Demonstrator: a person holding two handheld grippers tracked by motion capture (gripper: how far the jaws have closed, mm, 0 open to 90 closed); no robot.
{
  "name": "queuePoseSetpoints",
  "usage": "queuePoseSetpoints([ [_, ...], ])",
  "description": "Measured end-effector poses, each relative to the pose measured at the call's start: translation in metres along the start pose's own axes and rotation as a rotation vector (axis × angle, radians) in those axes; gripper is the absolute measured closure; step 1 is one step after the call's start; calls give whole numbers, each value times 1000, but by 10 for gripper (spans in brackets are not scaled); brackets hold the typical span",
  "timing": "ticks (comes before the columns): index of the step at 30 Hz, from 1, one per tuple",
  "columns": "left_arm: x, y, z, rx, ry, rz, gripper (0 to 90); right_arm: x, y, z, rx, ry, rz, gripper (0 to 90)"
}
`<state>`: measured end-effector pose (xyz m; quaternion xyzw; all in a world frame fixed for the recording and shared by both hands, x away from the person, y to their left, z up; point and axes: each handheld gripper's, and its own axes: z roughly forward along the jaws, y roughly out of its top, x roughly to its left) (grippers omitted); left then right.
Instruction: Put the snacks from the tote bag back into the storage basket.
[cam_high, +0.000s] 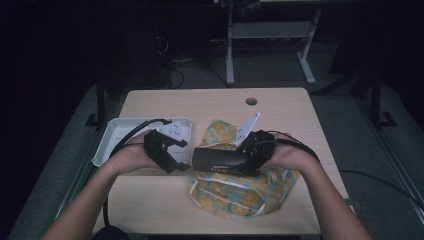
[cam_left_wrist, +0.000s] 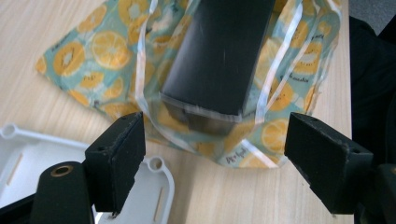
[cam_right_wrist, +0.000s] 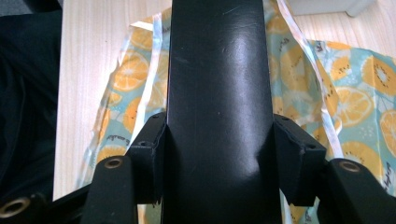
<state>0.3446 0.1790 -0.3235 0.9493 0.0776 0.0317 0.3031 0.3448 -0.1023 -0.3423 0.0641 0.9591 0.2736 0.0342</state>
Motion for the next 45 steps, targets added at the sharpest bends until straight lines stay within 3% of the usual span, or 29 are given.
queuePoseSetpoints([
  [12,2,21,8,24,-39,60,203,2,20,2,-6,20,-53,425],
  [24,-3,34,24,97,-66,138,227,6,36,5,-7,32,-87,424],
  [32,-6,36,32,110,-82,140,264,6,39,6,-25,37,-102,424],
  [41,-5,37,36,121,-100,144,401,7,39,5,-27,36,-107,423],
  [45,-6,37,37,125,-101,153,414,7,39,5,-24,39,-111,422],
])
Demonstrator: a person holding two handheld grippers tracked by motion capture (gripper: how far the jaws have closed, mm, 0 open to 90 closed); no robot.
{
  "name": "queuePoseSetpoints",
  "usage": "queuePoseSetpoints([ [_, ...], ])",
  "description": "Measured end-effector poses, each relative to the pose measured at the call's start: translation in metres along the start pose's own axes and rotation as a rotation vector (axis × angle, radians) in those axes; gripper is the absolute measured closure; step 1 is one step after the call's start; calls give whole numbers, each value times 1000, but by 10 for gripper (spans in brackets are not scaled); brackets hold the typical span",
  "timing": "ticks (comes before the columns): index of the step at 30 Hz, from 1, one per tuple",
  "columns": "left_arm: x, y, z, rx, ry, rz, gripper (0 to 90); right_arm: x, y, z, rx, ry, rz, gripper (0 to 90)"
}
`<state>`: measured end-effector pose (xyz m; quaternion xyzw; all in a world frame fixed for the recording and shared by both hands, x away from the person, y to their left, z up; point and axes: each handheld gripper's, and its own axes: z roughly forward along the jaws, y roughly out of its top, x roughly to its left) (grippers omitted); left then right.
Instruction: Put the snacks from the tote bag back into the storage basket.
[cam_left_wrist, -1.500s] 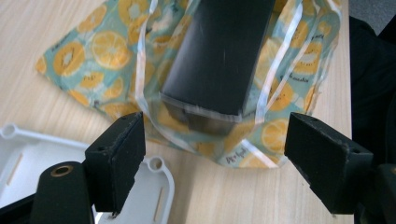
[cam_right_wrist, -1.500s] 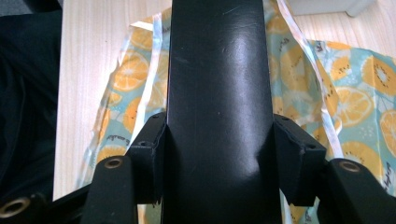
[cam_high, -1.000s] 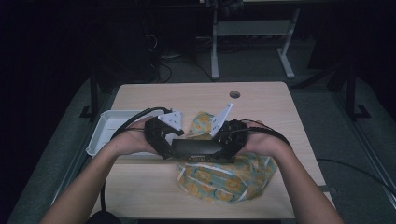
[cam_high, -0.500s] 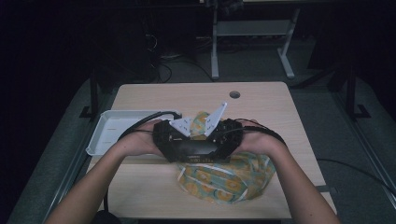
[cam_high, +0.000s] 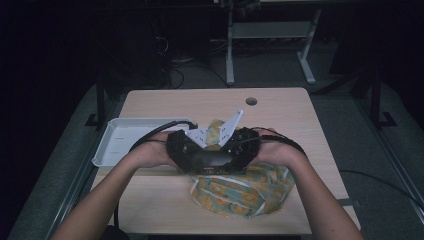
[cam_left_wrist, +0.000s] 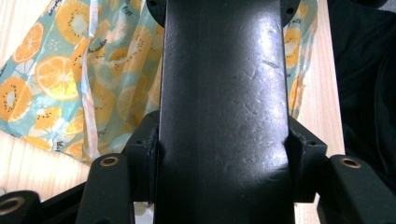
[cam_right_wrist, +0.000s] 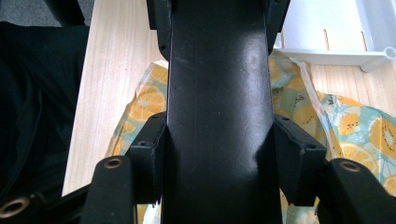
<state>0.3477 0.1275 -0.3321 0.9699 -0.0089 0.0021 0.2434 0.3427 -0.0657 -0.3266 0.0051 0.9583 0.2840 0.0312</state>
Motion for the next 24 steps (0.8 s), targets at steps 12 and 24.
queuePoseSetpoints([
  [12,-1,-4,0,0,20,17,430,0,-2,2,-18,-10,16,338],
  [24,2,-13,-6,-21,16,-19,430,2,-18,-16,-74,-59,74,210],
])
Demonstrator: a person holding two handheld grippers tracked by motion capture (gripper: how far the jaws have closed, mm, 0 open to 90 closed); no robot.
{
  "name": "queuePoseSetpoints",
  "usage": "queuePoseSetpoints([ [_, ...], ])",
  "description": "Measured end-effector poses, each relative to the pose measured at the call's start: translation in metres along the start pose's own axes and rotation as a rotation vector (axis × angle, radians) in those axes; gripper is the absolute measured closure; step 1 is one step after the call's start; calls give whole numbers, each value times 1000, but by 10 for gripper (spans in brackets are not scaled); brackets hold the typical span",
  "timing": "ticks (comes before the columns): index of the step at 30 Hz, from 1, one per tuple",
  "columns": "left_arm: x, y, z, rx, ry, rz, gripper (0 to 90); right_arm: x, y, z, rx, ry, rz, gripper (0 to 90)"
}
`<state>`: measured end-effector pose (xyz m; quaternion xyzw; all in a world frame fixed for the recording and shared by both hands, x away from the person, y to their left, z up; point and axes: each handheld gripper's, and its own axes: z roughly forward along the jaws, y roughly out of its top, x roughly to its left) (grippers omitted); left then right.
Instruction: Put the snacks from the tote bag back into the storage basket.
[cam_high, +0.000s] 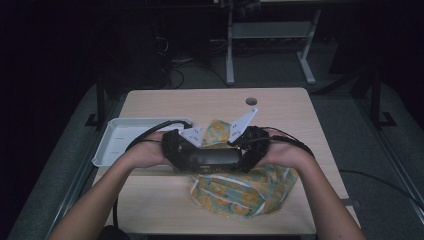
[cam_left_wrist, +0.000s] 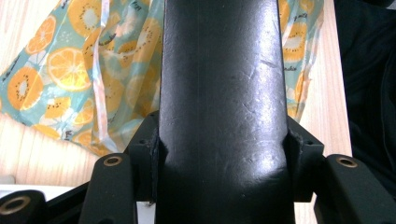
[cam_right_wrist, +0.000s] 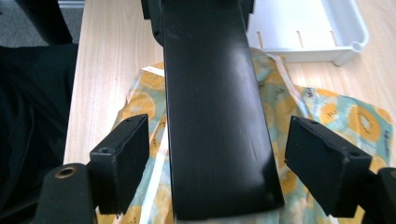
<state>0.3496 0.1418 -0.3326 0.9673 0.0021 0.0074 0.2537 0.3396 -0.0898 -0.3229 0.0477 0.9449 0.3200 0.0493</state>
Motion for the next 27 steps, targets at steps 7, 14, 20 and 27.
queuePoseSetpoints([
  [7,1,-6,-4,10,6,-15,429,1,-17,-20,-38,-45,37,210],
  [14,2,-12,-9,5,10,-26,430,5,-37,-25,-47,-69,100,217],
  [20,3,-19,-16,0,20,-35,429,11,-58,-20,-73,-103,171,216],
  [27,5,-29,-26,-3,26,-47,429,15,-84,-16,-107,-135,263,212],
])
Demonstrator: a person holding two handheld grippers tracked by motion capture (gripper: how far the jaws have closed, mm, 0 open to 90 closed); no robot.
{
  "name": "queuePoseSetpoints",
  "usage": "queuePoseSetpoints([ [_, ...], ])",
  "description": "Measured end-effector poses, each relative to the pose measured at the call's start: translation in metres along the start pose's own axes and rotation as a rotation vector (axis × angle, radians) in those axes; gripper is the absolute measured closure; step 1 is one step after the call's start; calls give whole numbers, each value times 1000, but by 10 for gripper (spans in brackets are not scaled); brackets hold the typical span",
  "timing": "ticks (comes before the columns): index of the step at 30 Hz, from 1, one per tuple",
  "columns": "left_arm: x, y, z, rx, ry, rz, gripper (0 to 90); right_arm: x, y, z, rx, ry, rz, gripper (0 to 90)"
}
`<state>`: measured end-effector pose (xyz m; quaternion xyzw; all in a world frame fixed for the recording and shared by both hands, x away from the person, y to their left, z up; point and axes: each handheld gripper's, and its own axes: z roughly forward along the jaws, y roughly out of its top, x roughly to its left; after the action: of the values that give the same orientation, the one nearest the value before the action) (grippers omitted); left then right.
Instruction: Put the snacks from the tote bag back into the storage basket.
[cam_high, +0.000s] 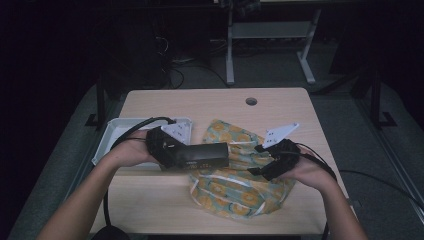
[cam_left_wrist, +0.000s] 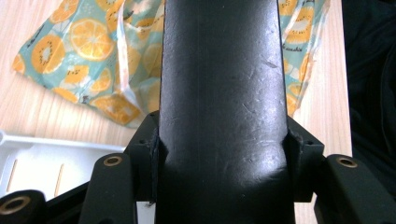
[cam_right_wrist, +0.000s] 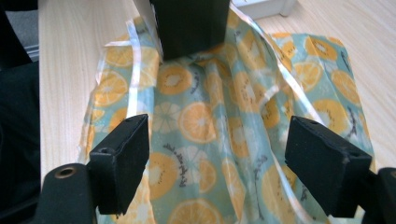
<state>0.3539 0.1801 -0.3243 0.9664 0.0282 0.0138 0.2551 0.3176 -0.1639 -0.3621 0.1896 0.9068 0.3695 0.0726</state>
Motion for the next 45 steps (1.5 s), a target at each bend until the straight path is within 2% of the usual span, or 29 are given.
queuePoseSetpoints([
  [2,1,-4,-3,-2,4,-6,429,0,-4,0,5,-16,1,212],
  [5,2,-10,-7,-2,14,-16,429,1,-11,-1,-16,-14,32,213],
  [8,3,-16,-12,-8,28,-27,429,3,-19,-3,-14,-37,51,213],
  [13,6,-29,-22,-33,41,-42,429,5,-37,-11,-41,-68,112,216],
  [19,10,-40,-30,-17,43,-26,429,3,-54,-16,-43,-110,162,217],
  [23,14,-48,-39,-12,50,-21,429,1,-56,-14,-38,-128,179,216],
  [32,22,-75,-55,-23,78,-26,428,11,-56,-17,-51,-146,199,212],
  [40,34,-97,-52,7,71,-42,429,16,-60,-19,-53,-151,205,210],
  [45,39,-110,-48,13,53,-34,429,16,-62,-23,-59,-166,216,210],
])
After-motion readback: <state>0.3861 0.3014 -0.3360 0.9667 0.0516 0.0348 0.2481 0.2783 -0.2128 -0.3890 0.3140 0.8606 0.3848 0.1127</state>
